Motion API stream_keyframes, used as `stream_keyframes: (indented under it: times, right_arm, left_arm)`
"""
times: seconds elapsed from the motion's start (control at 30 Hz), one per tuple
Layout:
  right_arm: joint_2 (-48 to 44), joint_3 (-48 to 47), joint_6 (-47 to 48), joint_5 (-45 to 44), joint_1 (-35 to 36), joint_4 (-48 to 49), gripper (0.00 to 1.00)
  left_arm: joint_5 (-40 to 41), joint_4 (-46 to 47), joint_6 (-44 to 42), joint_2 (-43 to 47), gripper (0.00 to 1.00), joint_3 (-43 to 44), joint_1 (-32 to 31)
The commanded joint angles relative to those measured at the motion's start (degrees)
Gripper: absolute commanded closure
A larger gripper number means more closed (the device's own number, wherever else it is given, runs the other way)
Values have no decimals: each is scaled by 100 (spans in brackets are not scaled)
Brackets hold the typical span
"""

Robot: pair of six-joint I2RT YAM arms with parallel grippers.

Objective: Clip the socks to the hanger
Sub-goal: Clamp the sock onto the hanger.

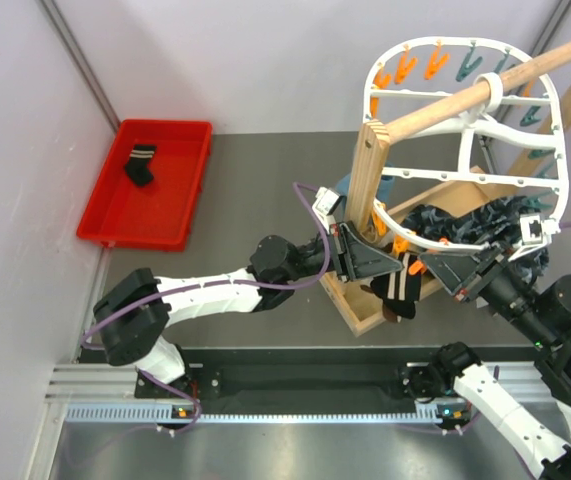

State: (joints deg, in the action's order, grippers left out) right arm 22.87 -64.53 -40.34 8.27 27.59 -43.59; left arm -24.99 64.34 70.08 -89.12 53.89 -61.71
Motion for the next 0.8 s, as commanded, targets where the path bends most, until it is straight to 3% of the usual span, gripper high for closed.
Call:
stream_keyframes:
  times: [0.0,0.2,0.4,0.5,0.53,0.63,0.77]
  right_arm:
    - [-64,46,-352,1317,44,-18,99]
    - [-108,20,-326,1256,53,-26,61]
    - [-64,-7,-238,1168,44,-123,56]
    - [-11,-156,-80,1019,44,-307,55]
    - [6,-304,-10,923,44,-386,51]
    - [121,-655,280,676,44,-799,43]
    - [252,-1026,728,351,44,-1387,37]
  left_arm:
    - [21,439,-12,-97,100,166,-60]
    - [-23,142,-74,-105,100,271,-78]
    - [-155,-281,-276,-132,99,473,-130]
    - [-129,-579,-460,-18,80,404,-148]
    - [-33,-832,-626,113,70,368,-139]
    - [134,-1448,-1108,439,57,289,-148]
    - [371,-2755,-1707,852,49,306,-157]
